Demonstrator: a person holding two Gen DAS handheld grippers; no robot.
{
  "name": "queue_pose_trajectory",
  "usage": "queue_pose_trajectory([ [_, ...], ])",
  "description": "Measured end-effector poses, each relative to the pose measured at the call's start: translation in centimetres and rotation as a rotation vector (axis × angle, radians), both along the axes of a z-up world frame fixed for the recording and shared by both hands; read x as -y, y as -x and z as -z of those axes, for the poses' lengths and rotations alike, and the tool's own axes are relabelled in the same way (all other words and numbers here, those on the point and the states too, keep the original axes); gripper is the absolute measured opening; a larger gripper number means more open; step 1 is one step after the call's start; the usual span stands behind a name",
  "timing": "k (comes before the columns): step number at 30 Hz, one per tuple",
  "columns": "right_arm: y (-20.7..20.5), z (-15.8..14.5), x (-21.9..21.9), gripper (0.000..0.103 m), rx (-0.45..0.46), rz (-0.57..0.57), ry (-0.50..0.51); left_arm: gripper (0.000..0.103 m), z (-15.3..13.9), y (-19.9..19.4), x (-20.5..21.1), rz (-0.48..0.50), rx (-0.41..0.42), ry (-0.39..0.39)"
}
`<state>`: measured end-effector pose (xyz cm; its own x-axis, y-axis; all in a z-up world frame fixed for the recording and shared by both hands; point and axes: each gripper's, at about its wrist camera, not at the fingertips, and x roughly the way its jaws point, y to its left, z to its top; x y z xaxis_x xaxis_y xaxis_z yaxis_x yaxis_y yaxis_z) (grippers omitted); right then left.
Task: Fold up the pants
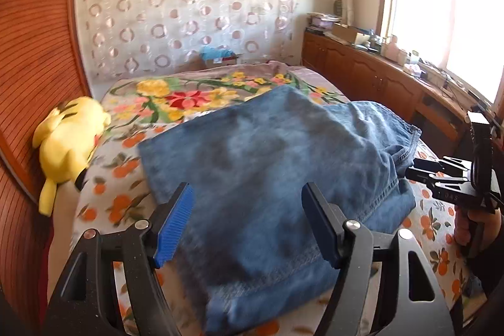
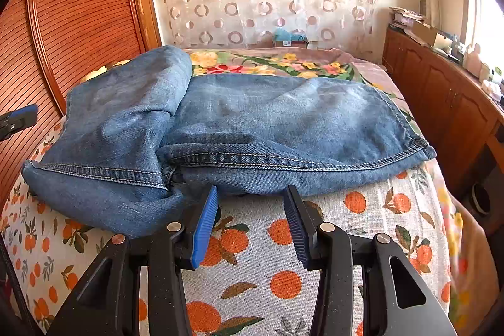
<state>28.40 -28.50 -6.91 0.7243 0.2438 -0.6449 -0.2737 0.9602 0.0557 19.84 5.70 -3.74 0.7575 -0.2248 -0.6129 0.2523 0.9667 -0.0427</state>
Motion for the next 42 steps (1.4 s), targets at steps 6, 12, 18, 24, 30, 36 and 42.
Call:
queue_pose_trajectory([
  [6,-0.1,0.1,0.0,0.045,-0.005,0.0,-0.004,0.072,1.3,-3.1,3.1,0.039,0.001,-0.046],
  [12,-0.5,0.1,-0.1,0.045,-0.018,-0.001,0.002,0.072,4.2,-4.9,4.4,0.053,-0.045,-0.071],
  [18,-0.5,-0.5,-0.9,0.045,-0.026,-0.025,-0.013,0.072,4.6,-4.7,3.9,0.056,-0.054,-0.029],
  [24,-0.9,-0.8,-2.5,0.045,-0.016,-0.05,-0.004,0.072,4.5,-4.5,3.5,0.037,-0.051,0.019],
  [30,-2.0,0.6,-3.4,0.036,-0.066,-0.05,0.056,0.072,4.6,-4.7,3.1,0.024,-0.052,0.04],
  [36,-1.7,1.0,-3.5,0.013,-0.09,-0.085,0.079,0.072,4.6,-5.0,3.2,0.026,-0.054,0.036],
  [42,-0.2,-0.4,-2.0,0.009,-0.071,-0.078,0.032,0.072,4.8,-5.1,2.9,0.022,-0.061,0.045],
])
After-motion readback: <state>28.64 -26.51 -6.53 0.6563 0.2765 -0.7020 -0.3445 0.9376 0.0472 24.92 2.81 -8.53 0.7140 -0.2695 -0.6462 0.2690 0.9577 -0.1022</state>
